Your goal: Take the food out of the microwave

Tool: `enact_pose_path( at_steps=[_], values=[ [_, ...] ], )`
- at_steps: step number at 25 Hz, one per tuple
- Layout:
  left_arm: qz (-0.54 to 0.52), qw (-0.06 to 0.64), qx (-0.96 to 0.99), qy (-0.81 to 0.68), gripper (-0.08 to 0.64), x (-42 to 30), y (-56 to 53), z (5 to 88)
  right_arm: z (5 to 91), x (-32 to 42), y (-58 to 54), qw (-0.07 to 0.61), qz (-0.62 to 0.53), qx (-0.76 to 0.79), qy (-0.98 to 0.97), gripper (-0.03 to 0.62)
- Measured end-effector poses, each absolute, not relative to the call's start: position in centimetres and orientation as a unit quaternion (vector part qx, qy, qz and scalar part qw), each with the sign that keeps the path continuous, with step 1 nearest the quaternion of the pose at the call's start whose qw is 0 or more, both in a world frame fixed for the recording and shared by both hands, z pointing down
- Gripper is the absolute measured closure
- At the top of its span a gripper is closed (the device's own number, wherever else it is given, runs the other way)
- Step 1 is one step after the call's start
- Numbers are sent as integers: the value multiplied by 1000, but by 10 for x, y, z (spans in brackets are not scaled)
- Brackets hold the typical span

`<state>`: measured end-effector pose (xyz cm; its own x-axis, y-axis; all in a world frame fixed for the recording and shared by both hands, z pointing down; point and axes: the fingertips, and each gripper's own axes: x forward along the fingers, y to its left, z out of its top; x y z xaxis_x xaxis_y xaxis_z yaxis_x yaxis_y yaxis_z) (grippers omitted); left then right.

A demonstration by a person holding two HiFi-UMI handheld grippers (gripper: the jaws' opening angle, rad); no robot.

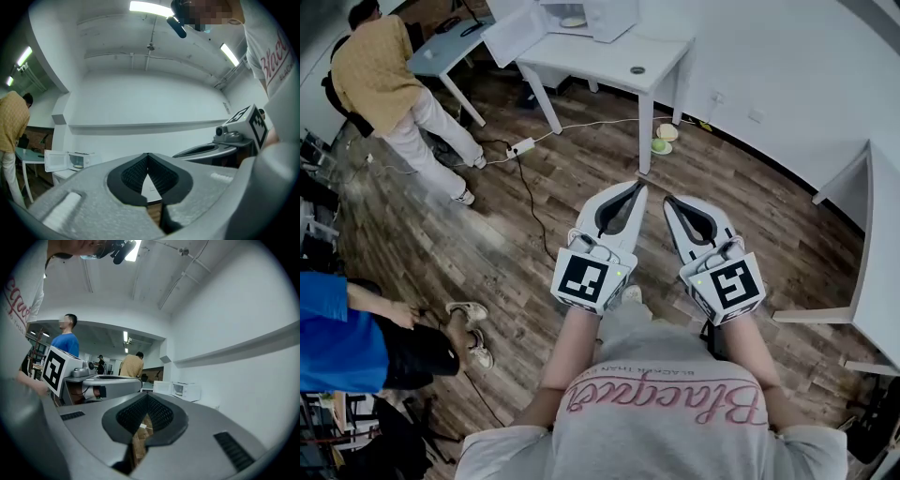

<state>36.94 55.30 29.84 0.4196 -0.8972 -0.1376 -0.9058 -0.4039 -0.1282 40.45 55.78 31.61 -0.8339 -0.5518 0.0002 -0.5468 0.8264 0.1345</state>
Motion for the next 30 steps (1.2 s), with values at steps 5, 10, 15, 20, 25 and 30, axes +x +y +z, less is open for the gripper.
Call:
enact_pose_path(
  at_steps=[5,10,15,20,25,30],
  values=[
    [29,86,-835,543,555,327,510,295,310,363,515,20,-71,289,-954,583],
    [36,79,-837,540,555,302,477,297,309,335,483,24,-77,290,-954,583],
    [39,73,-836,542,555,287,450,300,312,321,458,27,-78,287,-954,583],
    [33,69,-833,548,555,273,426,307,319,308,428,27,-61,285,-956,583],
    [27,67,-825,560,555,251,392,307,320,286,392,26,-57,271,-961,583],
    [24,64,-818,572,555,230,354,308,321,265,356,28,-61,253,-965,583]
  ],
)
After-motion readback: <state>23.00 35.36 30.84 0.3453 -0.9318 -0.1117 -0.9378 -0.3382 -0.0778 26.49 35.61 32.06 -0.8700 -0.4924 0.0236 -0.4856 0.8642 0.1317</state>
